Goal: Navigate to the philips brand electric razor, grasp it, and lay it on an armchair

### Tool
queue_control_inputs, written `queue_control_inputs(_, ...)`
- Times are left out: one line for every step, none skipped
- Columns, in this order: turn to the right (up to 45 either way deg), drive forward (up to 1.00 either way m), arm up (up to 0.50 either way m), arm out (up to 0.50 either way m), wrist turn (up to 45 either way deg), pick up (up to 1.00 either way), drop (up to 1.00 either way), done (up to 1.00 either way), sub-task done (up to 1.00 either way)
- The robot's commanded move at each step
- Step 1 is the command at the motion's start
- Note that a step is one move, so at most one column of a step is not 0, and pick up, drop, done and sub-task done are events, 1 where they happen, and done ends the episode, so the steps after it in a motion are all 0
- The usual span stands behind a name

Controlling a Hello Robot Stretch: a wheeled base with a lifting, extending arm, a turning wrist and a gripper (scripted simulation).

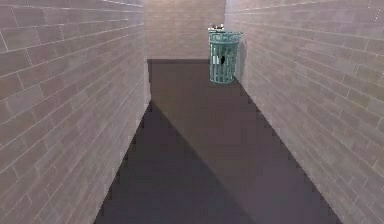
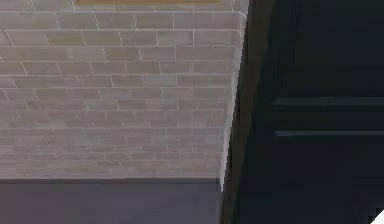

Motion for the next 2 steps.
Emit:
queue_control_inputs(0.0,1.0,0.0,0.0,0.0,0.0,0.0,0.0,0.0)
queue_control_inputs(0.0,1.0,0.0,0.0,0.0,0.0,0.0,0.0,0.0)
